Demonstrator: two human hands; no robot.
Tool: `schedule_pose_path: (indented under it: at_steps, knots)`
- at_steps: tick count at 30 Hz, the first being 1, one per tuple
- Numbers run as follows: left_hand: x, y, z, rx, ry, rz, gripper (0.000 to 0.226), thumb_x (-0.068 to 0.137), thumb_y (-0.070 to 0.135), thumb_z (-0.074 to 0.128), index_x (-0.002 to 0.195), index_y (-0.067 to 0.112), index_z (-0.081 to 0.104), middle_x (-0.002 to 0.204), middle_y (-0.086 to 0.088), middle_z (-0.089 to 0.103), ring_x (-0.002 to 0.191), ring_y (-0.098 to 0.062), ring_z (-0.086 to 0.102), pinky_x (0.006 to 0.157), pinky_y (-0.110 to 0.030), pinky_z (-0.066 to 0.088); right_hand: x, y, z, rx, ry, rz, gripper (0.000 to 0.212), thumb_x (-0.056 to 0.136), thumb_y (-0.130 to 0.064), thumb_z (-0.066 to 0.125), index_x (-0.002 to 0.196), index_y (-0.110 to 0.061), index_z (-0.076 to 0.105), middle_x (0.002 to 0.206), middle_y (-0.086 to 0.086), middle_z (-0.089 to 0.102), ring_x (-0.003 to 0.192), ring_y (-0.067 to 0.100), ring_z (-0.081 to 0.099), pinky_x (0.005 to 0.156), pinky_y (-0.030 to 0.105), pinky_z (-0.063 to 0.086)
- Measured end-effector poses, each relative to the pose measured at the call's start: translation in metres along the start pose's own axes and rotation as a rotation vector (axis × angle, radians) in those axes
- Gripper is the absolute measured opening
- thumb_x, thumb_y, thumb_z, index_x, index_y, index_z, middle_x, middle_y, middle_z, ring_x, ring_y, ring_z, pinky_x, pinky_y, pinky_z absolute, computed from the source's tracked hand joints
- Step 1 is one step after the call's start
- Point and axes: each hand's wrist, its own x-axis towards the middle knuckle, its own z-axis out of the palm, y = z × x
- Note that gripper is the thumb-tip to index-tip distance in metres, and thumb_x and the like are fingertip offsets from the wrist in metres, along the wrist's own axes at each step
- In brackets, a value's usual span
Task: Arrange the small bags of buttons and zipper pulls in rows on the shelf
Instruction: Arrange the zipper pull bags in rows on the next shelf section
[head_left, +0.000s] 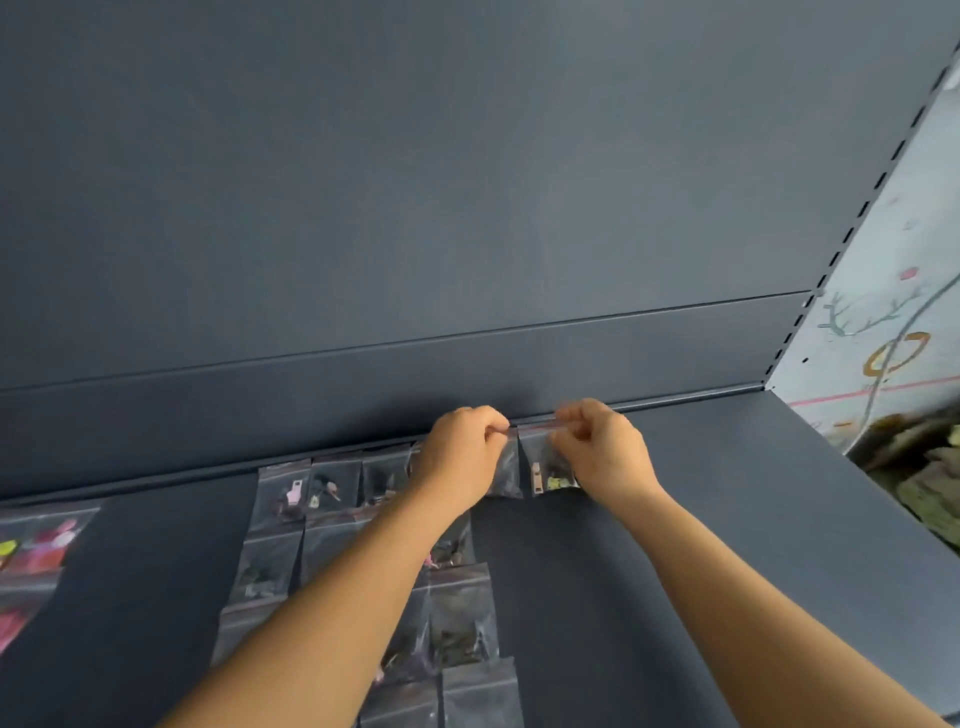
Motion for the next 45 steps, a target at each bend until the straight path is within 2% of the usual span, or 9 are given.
schedule_pose_path:
  at_steps: [3,8,12,15,22,29,38,41,45]
  knots:
    - [-0.009,-0.003,0.001,0.190,0.058,0.081,0.037,0.093,0.019,0.053,0.129,0.018,0.055,0.129,0.002,0.053,0.120,-0.020,0.041,0.101,-0.036,0.037,0.000,0.002,-0.004,-0.161,-0.009,-0.131,0.035,0.083,-0.018,0.063,0.117,-0.021,0.060,0.105,-0.001,0.056,0.091,0.020,0.059,0.076,0.026,0.044]
    - [-0.036,-0.004,0.007,0.366,-0.035,0.227,0.027,0.094,0.019,0.048,0.116,0.015,0.063,0.123,0.004,0.057,0.113,-0.019,0.043,0.096,-0.035,0.039,-0.016,0.005,-0.003,-0.316,-0.127,-0.399,0.014,0.083,-0.015,0.061,0.093,-0.017,0.070,0.100,0.000,0.062,0.100,0.019,0.052,0.080,0.027,0.042]
    - [-0.040,-0.005,0.010,0.428,-0.075,0.156,0.025,0.093,0.012,0.048,0.114,0.016,0.061,0.117,0.004,0.058,0.110,-0.019,0.047,0.087,-0.035,0.046,-0.020,0.007,0.001,-0.370,-0.175,-0.387,0.014,0.087,-0.017,0.055,0.092,-0.019,0.068,0.101,-0.002,0.058,0.096,0.024,0.049,0.080,0.035,0.046]
    - [-0.041,-0.003,0.011,0.433,-0.067,0.145,0.023,0.097,0.019,0.043,0.113,0.014,0.059,0.116,0.004,0.057,0.110,-0.019,0.045,0.086,-0.035,0.045,-0.018,0.006,0.003,-0.366,-0.154,-0.382,0.015,0.089,-0.018,0.053,0.093,-0.020,0.067,0.101,-0.003,0.059,0.099,0.024,0.049,0.082,0.036,0.046]
    - [-0.035,-0.004,0.014,0.417,-0.064,0.101,0.021,0.096,0.015,0.044,0.110,0.012,0.059,0.114,0.001,0.056,0.109,-0.021,0.045,0.086,-0.038,0.045,-0.012,0.005,0.013,-0.348,-0.131,-0.358,0.022,0.089,-0.021,0.055,0.106,-0.024,0.067,0.116,-0.006,0.057,0.108,0.020,0.045,0.086,0.029,0.042]
    - [-0.029,-0.005,0.011,0.451,-0.068,0.123,0.021,0.095,0.011,0.044,0.110,0.012,0.059,0.112,0.000,0.056,0.109,-0.021,0.046,0.088,-0.037,0.045,-0.006,0.004,0.016,-0.344,-0.109,-0.348,0.016,0.088,-0.021,0.056,0.099,-0.022,0.068,0.114,-0.004,0.057,0.109,0.021,0.045,0.079,0.025,0.037]
    - [-0.034,0.003,0.006,0.447,-0.078,0.097,0.015,0.093,0.010,0.046,0.102,0.010,0.058,0.107,-0.003,0.057,0.106,-0.023,0.048,0.079,-0.038,0.046,-0.007,0.001,0.017,-0.365,-0.113,-0.340,0.015,0.089,-0.019,0.055,0.096,-0.019,0.068,0.113,-0.001,0.057,0.108,0.022,0.044,0.075,0.025,0.035]
    - [-0.037,0.005,0.005,0.454,-0.061,0.105,0.020,0.092,0.007,0.049,0.110,0.008,0.058,0.114,-0.004,0.057,0.109,-0.024,0.048,0.084,-0.037,0.046,-0.010,-0.002,0.015,-0.375,-0.109,-0.338,0.014,0.088,-0.019,0.056,0.096,-0.018,0.067,0.112,0.000,0.056,0.108,0.025,0.045,0.074,0.026,0.034]
    - [-0.047,0.007,-0.006,0.436,0.000,0.119,0.035,0.094,0.015,0.051,0.128,0.008,0.051,0.129,-0.007,0.055,0.119,-0.025,0.046,0.097,-0.037,0.041,-0.021,-0.014,0.014,-0.385,-0.089,-0.377,0.031,0.087,-0.025,0.061,0.117,-0.020,0.064,0.120,0.003,0.057,0.112,0.027,0.047,0.087,0.031,0.038]
